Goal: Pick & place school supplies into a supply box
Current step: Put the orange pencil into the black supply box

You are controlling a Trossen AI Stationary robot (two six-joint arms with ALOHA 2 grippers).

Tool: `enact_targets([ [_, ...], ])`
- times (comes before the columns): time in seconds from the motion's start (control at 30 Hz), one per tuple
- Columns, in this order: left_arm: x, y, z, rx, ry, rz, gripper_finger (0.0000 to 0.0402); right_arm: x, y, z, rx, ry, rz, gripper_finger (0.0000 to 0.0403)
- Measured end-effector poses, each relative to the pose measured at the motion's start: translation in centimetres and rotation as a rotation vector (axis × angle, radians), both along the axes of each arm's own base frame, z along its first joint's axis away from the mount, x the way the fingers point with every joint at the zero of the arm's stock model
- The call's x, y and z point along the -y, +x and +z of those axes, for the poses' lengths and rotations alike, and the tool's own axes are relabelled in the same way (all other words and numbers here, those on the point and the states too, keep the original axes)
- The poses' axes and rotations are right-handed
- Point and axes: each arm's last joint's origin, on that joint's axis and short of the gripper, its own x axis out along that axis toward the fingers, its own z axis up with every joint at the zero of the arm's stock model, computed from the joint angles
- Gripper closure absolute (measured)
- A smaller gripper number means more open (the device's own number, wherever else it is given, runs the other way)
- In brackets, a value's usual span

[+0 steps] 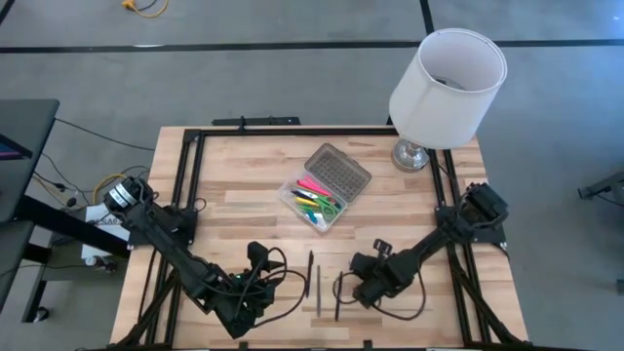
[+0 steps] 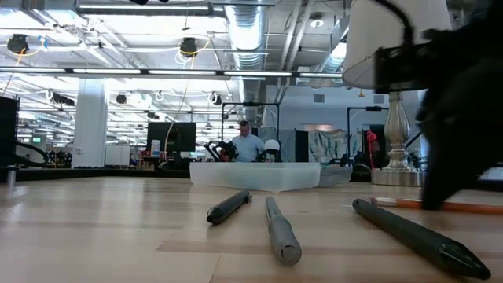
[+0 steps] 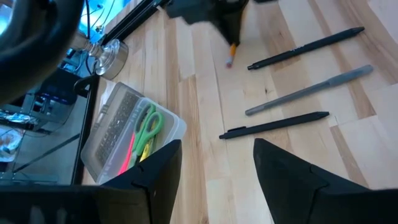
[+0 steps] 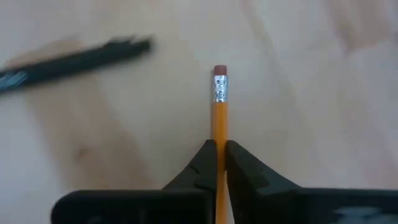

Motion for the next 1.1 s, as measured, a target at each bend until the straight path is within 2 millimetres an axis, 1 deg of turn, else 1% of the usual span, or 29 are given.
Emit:
enact_targets([
  [0.13, 0.0, 0.0, 0.0, 0.0, 0.0, 0.0, 0.0206, 1.2, 0.7, 0.0, 0.006, -0.037, -0.004, 0.0373],
  [0.23, 0.0, 0.0, 0.0, 0.0, 0.0, 0.0, 0.0206, 1.7, 1.0, 0.0, -0.002, -0.035, -0.005, 0.0354],
  [0.43, 0.0, 0.0, 0.0, -0.002, 0.003, 0.001, 0.0206, 1.8, 0.8, 0.9, -0.002, 0.005, -0.005, 0.032],
  [0.7, -0.4, 0.3, 0.0, -0.002, 0.003, 0.016, 0.0206, 2.0, 0.0, 1.8, -0.075, 0.064, -0.012, 0.0278],
  [0.9, -0.8, 0.6, 0.0, -0.005, 0.0, 0.027, 0.0206, 1.8, -0.4, 1.7, -0.125, 0.102, -0.016, 0.0265],
  [1.1, -0.9, 0.7, 0.0, -0.007, -0.002, 0.032, 0.0206, 2.0, -0.6, 1.8, -0.162, 0.098, -0.023, 0.0269],
])
